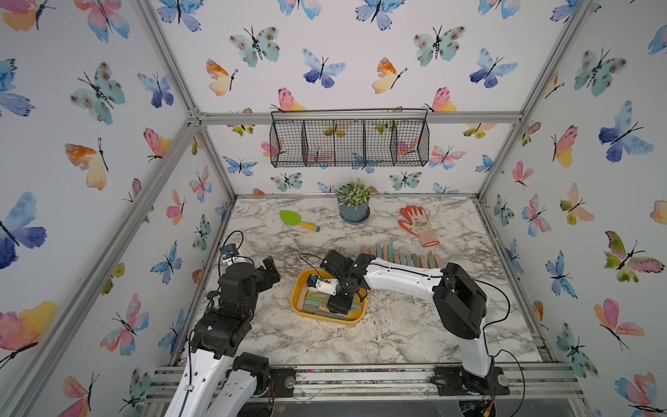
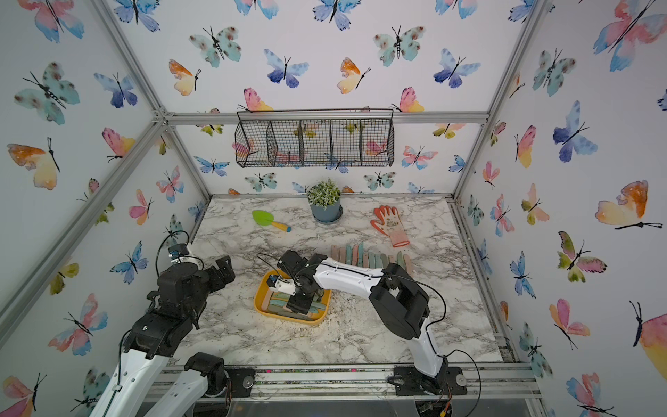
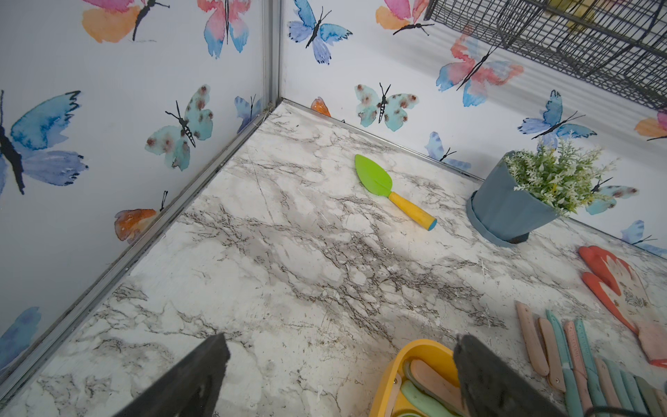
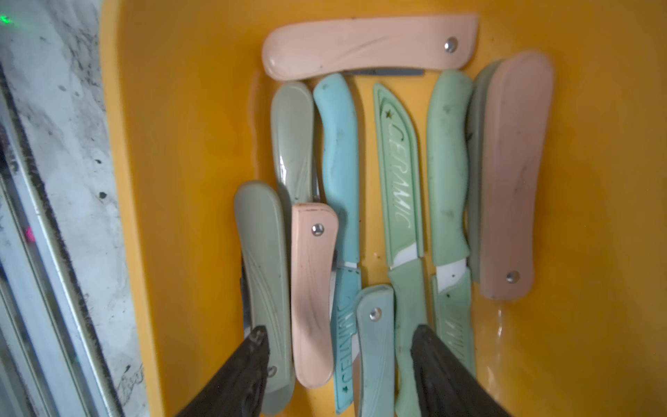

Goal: Take the fruit knife out of the storage box
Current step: Pick up the fruit knife from the storage box.

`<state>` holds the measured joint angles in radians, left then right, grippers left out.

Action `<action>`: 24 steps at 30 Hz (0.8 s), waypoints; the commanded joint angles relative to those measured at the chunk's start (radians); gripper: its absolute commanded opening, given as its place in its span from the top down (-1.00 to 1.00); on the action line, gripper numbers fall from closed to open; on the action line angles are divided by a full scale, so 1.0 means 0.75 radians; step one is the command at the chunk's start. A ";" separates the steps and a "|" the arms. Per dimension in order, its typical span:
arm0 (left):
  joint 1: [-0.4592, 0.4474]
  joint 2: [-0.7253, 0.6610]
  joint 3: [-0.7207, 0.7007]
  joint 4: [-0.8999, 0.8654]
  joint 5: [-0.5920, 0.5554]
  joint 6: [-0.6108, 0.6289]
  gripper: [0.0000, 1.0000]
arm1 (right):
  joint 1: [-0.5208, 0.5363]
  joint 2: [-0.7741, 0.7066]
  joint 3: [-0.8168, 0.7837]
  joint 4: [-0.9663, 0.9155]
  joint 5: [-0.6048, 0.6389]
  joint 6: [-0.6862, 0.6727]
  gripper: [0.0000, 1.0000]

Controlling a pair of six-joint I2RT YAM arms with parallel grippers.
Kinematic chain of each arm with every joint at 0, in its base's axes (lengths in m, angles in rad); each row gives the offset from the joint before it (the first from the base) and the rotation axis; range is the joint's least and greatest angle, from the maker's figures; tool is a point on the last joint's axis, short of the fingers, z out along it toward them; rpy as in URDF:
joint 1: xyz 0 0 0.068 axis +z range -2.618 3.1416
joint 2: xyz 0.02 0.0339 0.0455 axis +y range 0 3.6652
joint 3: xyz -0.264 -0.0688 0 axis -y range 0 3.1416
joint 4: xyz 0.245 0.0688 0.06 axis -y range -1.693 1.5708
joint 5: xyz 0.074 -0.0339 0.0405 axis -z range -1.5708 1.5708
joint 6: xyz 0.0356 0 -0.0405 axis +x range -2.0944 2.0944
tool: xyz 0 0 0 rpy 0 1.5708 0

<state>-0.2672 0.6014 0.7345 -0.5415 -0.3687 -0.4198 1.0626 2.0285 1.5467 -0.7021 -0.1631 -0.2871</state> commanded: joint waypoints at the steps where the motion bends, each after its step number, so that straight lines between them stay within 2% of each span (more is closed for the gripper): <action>1: 0.009 -0.001 -0.011 0.000 0.003 0.005 -0.97 | 0.015 0.054 0.047 -0.088 -0.023 -0.058 -0.35; 12: 0.009 -0.005 -0.010 -0.004 0.001 0.005 -0.97 | 0.019 0.175 0.138 -0.156 0.064 -0.067 -0.41; 21: 0.009 -0.005 -0.010 -0.004 0.003 0.004 -0.97 | 0.021 0.212 0.164 -0.142 0.339 -0.001 -0.40; 24: 0.009 -0.003 -0.010 -0.002 0.005 0.005 -0.97 | 0.021 0.177 0.146 -0.093 0.382 0.019 -0.35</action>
<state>-0.2672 0.6014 0.7345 -0.5415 -0.3687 -0.4194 1.0733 2.1620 1.6539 -0.7776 0.0376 -0.3031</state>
